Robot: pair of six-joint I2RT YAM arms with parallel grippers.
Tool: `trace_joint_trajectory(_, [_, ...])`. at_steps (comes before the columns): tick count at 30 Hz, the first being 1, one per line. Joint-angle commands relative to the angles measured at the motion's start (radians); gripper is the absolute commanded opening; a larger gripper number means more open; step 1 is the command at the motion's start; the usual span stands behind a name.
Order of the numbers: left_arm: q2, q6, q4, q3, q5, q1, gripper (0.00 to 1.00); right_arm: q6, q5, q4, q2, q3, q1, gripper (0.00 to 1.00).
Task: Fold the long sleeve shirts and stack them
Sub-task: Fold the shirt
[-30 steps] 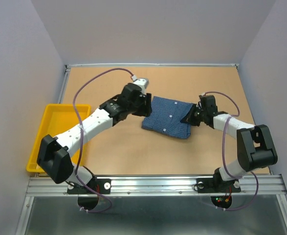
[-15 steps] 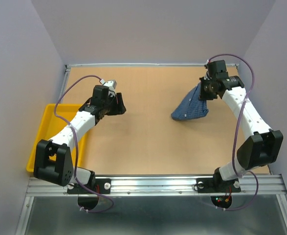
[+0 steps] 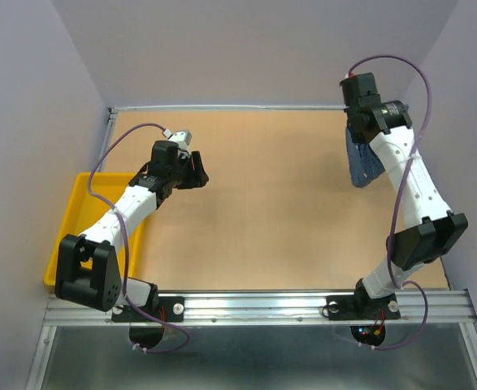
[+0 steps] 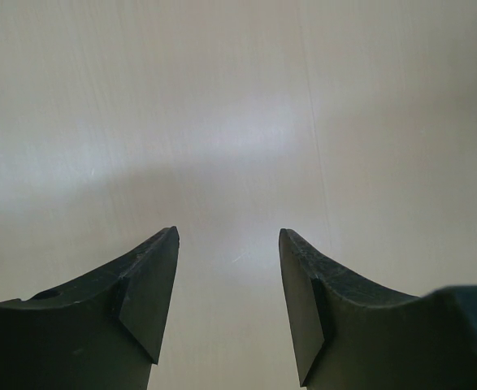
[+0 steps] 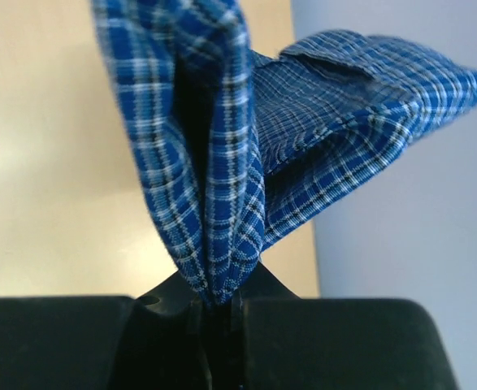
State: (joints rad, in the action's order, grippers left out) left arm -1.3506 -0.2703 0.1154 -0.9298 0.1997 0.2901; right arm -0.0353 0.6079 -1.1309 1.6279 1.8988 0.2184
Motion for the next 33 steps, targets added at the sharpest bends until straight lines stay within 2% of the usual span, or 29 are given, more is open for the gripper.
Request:
trace_joint_trajectory(1, [0.036, 0.011, -0.025, 0.005, -0.014, -0.008, 0.63, -0.04, 0.173, -0.055, 0.102, 0.02, 0.157, 0.01])
trace_joint_trajectory(3, [0.034, 0.011, -0.022, 0.002, -0.017, -0.011, 0.63, -0.008, 0.26, -0.095, 0.17, -0.007, 0.269, 0.01])
trace_joint_trajectory(5, [0.041, 0.005, -0.019, 0.002, -0.031, -0.016, 0.63, 0.052, 0.279, -0.124, 0.249, -0.026, 0.327, 0.01])
trace_joint_trajectory(8, [0.065, 0.0, -0.025, 0.011, -0.058, -0.02, 0.63, 0.228, 0.282, -0.196, 0.419, 0.026, 0.433, 0.01])
trace_joint_trajectory(13, [0.079, -0.006, -0.031, 0.016, -0.066, -0.022, 0.63, 0.304, 0.325, -0.257, 0.643, 0.109, 0.608, 0.01])
trace_joint_trajectory(20, [0.119, -0.029, -0.037, 0.029, -0.106, -0.029, 0.63, 0.34, 0.277, -0.257, 0.777, 0.169, 0.726, 0.09])
trace_joint_trajectory(22, [0.126, -0.033, -0.039, 0.031, -0.117, -0.034, 0.63, 0.356, 0.245, -0.256, 0.793, 0.174, 0.757, 0.14])
trace_joint_trajectory(23, [0.133, -0.036, -0.037, 0.032, -0.126, -0.035, 0.63, 0.374, 0.237, -0.257, 0.803, 0.169, 0.766, 0.23])
trace_joint_trajectory(26, [0.14, -0.041, -0.042, 0.036, -0.129, -0.045, 0.63, 0.393, 0.228, -0.257, 0.813, 0.154, 0.802, 0.36])
trace_joint_trajectory(27, [0.146, -0.044, -0.045, 0.037, -0.129, -0.048, 0.63, 0.394, 0.225, -0.257, 0.813, 0.145, 0.815, 0.43])
trace_joint_trajectory(33, [0.177, -0.066, -0.062, 0.054, -0.138, -0.058, 0.63, 0.394, 0.124, -0.245, 0.774, 0.193, 0.868, 0.58])
